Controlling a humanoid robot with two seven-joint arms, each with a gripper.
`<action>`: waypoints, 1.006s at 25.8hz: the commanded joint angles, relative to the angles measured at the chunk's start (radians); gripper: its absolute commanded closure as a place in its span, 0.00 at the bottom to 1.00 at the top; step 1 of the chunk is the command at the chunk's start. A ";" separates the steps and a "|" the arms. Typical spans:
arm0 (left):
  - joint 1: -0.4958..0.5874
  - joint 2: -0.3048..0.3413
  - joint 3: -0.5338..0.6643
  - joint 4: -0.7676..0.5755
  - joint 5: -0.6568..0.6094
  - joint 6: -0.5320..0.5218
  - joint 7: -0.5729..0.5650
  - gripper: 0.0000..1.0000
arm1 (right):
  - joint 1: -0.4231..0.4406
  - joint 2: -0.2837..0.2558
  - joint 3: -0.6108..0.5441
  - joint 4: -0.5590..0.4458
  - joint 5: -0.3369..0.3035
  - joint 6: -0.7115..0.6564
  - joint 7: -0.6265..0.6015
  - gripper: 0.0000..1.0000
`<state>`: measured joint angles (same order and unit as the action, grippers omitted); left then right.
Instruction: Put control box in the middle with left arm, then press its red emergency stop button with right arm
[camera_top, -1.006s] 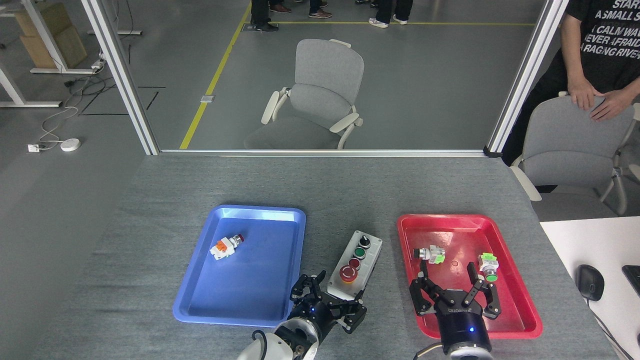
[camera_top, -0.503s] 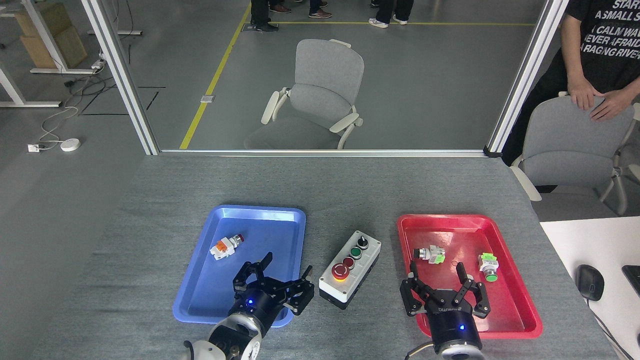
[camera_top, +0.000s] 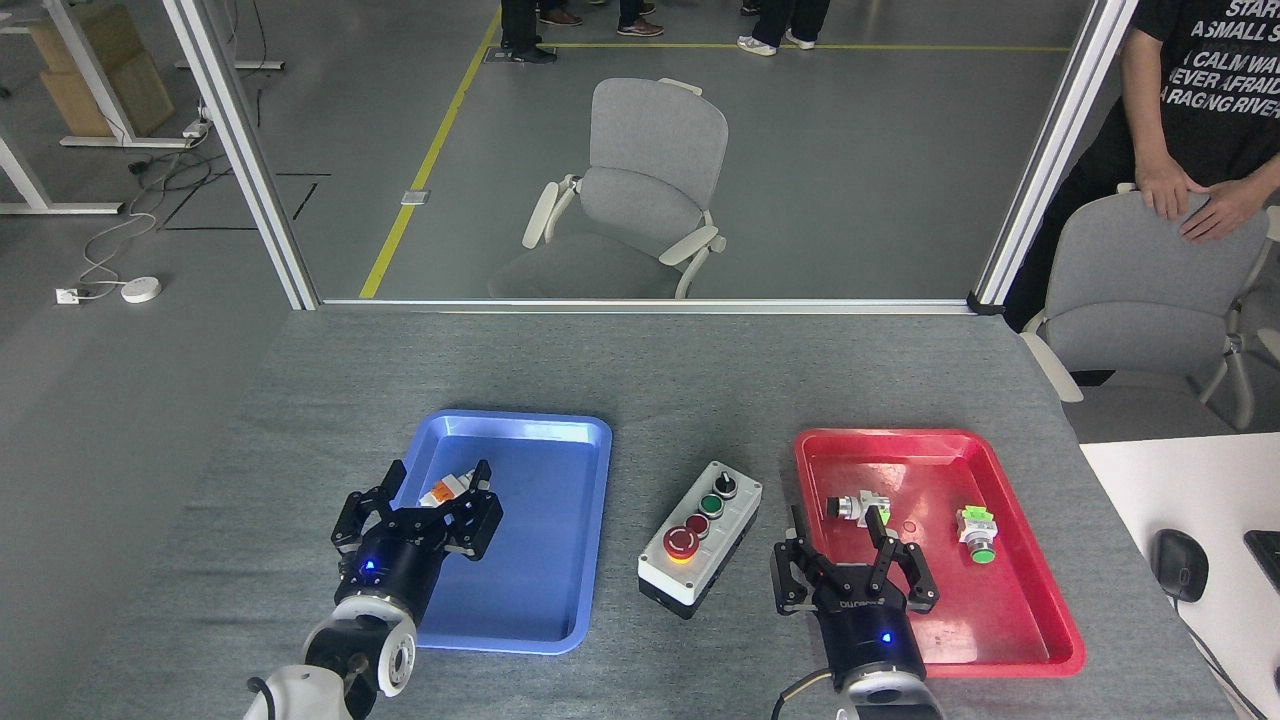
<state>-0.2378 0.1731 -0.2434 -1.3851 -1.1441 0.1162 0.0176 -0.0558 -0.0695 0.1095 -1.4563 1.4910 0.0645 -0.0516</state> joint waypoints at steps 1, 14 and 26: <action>0.012 -0.001 0.058 -0.002 0.000 0.000 0.033 0.01 | -0.006 0.014 0.032 0.034 0.003 0.003 0.004 0.39; 0.014 0.002 0.136 -0.002 0.000 0.003 0.051 0.01 | -0.056 0.022 0.136 0.073 0.031 -0.002 0.021 1.00; 0.015 0.000 0.139 -0.002 -0.002 0.007 0.053 0.01 | -0.127 0.039 0.220 0.197 0.055 0.008 0.021 1.00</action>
<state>-0.2230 0.1746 -0.1044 -1.3867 -1.1463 0.1228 0.0691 -0.1681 -0.0371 0.3078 -1.2865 1.5311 0.0722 -0.0273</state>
